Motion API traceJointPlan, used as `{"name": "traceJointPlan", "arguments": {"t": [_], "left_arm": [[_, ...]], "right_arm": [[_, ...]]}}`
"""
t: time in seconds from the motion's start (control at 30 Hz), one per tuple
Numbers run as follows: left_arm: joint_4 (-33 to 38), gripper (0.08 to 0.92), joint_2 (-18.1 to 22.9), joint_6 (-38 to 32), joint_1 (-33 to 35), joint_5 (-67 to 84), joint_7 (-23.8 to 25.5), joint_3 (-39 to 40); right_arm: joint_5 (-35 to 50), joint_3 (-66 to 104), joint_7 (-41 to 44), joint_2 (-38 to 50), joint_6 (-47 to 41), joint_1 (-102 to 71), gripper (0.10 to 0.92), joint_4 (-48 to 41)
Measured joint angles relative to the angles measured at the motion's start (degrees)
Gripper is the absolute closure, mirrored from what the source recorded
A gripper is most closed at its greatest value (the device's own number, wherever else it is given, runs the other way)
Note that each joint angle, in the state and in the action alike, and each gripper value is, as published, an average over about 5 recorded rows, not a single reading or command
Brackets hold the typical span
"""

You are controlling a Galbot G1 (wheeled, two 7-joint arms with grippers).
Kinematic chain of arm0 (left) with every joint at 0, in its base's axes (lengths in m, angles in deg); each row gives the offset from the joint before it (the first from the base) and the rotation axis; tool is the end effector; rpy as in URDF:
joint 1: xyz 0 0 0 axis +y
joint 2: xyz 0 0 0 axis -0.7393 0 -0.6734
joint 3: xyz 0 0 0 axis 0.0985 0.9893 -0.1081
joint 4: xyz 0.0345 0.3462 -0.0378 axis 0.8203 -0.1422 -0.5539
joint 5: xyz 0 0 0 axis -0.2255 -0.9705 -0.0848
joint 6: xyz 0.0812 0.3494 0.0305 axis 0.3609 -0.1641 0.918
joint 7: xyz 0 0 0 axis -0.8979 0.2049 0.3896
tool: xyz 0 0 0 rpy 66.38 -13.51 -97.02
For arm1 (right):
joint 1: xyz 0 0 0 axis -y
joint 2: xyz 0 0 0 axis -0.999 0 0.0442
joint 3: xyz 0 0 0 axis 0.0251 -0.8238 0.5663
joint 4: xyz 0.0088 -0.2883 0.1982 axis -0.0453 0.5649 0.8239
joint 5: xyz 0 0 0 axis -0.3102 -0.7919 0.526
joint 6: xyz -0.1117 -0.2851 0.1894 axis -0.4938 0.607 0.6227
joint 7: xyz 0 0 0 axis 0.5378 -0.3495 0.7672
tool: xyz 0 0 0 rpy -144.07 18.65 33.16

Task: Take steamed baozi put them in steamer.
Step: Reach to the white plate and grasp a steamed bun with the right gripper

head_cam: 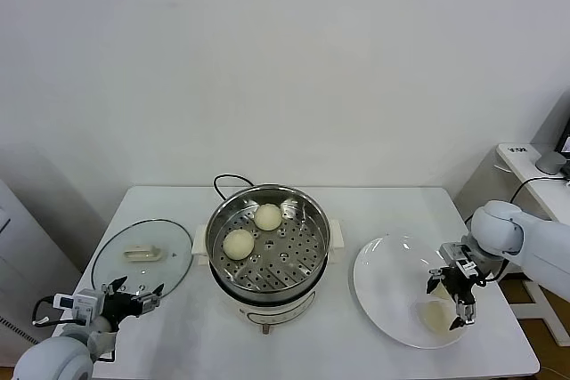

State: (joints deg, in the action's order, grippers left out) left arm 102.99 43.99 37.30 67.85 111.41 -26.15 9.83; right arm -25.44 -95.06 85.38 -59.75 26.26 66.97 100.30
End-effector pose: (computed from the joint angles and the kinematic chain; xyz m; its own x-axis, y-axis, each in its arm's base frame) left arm 0.2311 0.1326 -0.2636 -0.7989 0.0309 0.6007 0.1317 0.9834 0.1245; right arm 0.4458 -0.2174 -0.2157 0.1105 -0.1158 0.9871 -0.9818 -0.1668 0.0903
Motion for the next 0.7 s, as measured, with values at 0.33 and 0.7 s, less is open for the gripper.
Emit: {"name": "traceJointPlan", "arguments": {"t": [0.33, 0.7], "left_arm": [[0.0, 0.177, 0.0, 0.0, 0.1, -0.1, 0.0, 0.0], [0.1, 0.177, 0.1, 0.0, 0.1, -0.3, 0.0, 0.4]], "right_arm": [[-2.0, 3.0, -0.7, -0.9, 0.0, -3.9, 0.298, -1.5], [-1.4, 6.6, -1.2, -0.9, -0.5, -7.7, 0.461, -2.0]]}}
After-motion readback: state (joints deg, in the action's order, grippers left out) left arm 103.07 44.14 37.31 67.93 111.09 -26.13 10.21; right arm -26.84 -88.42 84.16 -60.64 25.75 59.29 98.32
